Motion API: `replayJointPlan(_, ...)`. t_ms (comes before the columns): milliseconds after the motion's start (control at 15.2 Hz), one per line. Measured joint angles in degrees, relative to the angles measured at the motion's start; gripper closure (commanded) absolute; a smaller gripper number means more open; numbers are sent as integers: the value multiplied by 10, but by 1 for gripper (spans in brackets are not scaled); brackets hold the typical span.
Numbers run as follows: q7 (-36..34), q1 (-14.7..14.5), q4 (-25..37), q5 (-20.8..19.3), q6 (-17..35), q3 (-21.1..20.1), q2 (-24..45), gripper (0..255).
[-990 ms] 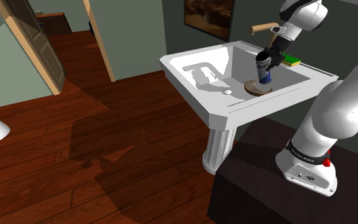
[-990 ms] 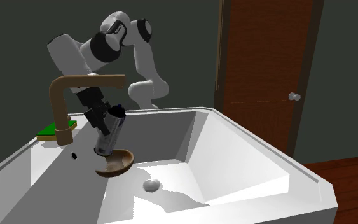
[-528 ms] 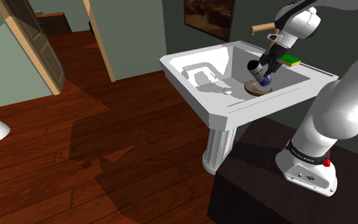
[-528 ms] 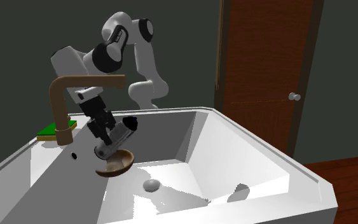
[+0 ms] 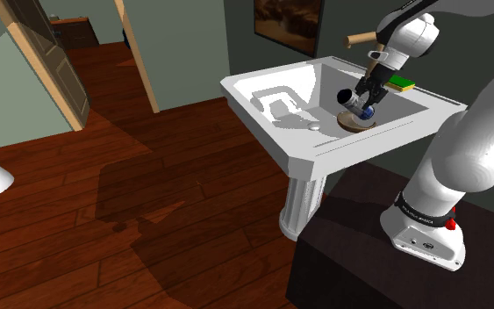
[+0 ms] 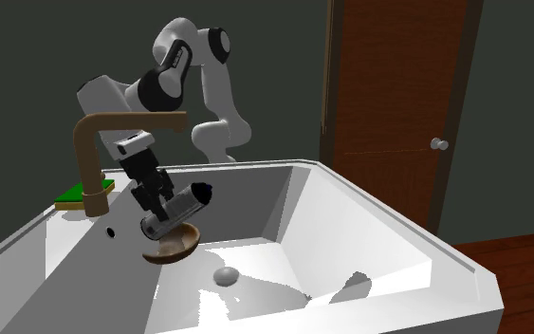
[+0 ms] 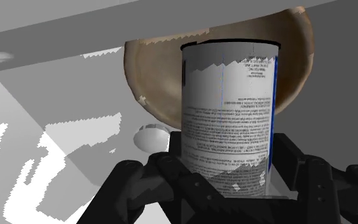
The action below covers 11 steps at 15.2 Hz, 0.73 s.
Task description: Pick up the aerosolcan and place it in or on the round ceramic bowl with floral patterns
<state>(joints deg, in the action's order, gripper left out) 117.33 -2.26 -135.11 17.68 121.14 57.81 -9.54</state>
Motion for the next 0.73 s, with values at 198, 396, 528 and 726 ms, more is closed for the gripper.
replayJointPlan(198, 0, 3, 1, -2, 4, 2, 0, 0)
replayJointPlan(396, 0, 4, 0, -3, 6, 2, -1, 0)
replayJointPlan(528, -5, 6, 7, -8, -1, 2, -4, 0)
replayJointPlan(726, -28, 24, 36, -43, -45, -6, -34, 0)
